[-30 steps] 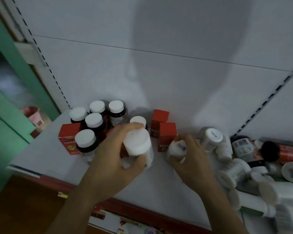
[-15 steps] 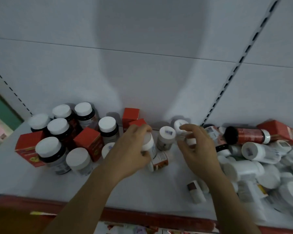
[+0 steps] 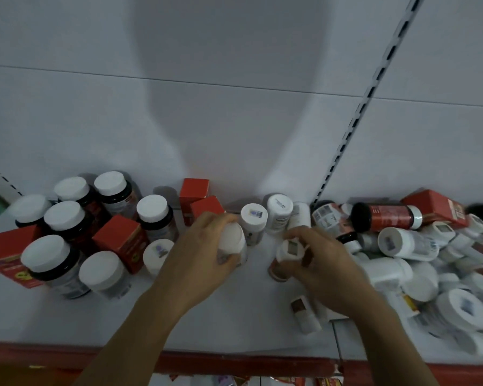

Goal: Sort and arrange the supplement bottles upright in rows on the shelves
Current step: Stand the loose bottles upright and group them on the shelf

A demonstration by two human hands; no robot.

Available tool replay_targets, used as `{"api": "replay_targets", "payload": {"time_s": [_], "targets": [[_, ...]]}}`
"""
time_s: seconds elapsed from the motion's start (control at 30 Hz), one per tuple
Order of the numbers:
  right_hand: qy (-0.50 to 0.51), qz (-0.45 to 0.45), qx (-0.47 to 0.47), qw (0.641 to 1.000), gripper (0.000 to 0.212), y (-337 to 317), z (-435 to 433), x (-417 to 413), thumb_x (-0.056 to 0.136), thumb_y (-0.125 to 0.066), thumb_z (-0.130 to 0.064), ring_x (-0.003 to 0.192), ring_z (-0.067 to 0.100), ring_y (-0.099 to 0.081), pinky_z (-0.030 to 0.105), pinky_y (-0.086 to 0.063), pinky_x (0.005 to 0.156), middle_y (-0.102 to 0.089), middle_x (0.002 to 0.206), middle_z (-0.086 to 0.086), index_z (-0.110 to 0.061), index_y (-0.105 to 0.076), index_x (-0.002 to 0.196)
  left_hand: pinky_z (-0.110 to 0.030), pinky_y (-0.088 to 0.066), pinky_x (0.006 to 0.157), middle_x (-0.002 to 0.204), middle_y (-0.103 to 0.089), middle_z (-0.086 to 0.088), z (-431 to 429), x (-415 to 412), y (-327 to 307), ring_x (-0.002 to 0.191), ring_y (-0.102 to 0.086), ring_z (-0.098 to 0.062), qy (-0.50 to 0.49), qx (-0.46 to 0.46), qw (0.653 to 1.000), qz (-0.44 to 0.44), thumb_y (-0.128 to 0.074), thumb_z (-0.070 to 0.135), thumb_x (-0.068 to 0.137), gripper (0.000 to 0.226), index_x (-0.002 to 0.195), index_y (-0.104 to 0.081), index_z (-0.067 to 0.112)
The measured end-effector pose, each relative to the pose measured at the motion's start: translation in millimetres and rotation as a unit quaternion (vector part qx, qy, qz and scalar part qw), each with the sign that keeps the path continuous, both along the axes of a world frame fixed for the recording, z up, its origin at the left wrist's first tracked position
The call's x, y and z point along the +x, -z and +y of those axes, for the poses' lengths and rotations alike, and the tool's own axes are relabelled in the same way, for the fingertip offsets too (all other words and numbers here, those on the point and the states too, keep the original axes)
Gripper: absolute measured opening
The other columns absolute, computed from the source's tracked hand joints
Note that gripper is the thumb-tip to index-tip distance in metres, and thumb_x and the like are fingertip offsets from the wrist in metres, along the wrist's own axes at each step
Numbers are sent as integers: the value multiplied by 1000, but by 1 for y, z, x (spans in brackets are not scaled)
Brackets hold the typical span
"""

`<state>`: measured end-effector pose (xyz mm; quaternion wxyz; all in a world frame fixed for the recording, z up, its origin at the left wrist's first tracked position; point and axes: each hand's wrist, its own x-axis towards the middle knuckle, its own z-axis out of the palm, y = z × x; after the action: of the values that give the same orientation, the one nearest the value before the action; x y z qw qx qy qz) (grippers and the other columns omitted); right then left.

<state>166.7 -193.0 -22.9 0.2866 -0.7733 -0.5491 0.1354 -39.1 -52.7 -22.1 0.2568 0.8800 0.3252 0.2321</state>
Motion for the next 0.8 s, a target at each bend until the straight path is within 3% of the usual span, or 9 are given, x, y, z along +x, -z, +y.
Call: {"api": "replay_targets", "payload": {"time_s": [0.13,0.2,0.27,0.4,0.47,0.57,0.67,0.8], "targets": [[31,-9,42,999,36,8,9,16,83,-77,-24,87,-2,-51,11,-39,75,-51,103,-10,-35,-62,115,-34,-49,92,129,-47,6,-8,30,21,114,-55,-17,24,-4,1000,15,-79,19,81,63,138,-53,28],[9,-8,17,1000,38,11,15,15,85,-76,-27,87,3,-54,20,-47,79,-52,107,-8,-32,-63,120,-41,-52,93,134,-46,1,-9,38,30,118,-55,-20,10,-4,1000,-8,-79,15,81,72,145,-47,26],[-5,-10,-22,1000,39,8,18,17,88,-74,-33,93,11,-58,27,-50,85,-53,113,-8,-33,-63,125,-38,-54,93,139,-43,2,-13,36,33,121,-52,-17,8,4,1000,-13,-80,20,82,75,147,-43,26],[22,-30,7,999,36,-13,43,31,97,-59,-39,99,21,-63,31,-48,85,-58,126,3,-29,-61,132,-31,-54,84,131,-47,10,-19,18,20,109,-55,-9,-13,40,999,-22,-73,29,88,48,132,-55,25],[19,-41,-19,999,43,-20,66,37,94,-66,-32,108,27,-62,32,-46,90,-60,129,7,-24,-57,135,-33,-55,80,122,-52,11,-17,8,5,100,-58,-9,-31,61,997,-31,-70,27,89,33,120,-60,25],[-9,-49,-89,995,43,-18,90,38,84,-77,-26,111,27,-60,31,-45,85,-64,121,4,-20,-61,123,-35,-53,75,108,-57,12,-4,-13,-22,93,-58,-11,-67,99,992,-26,-70,23,87,20,105,-64,26],[26,-42,-64,997,46,-18,92,42,78,-81,-26,104,27,-61,33,-47,83,-65,115,5,-25,-60,119,-37,-50,76,107,-58,9,16,-48,-40,97,-56,-17,-111,118,984,77,-70,31,85,25,109,-64,26],[90,20,89,992,49,-29,79,34,79,-78,-22,93,22,-54,32,-42,79,-62,109,4,-26,-52,121,-36,-49,82,121,-50,11,28,-70,-31,109,-54,-16,-76,22,958,277,-75,37,82,50,126,-52,32]]}}
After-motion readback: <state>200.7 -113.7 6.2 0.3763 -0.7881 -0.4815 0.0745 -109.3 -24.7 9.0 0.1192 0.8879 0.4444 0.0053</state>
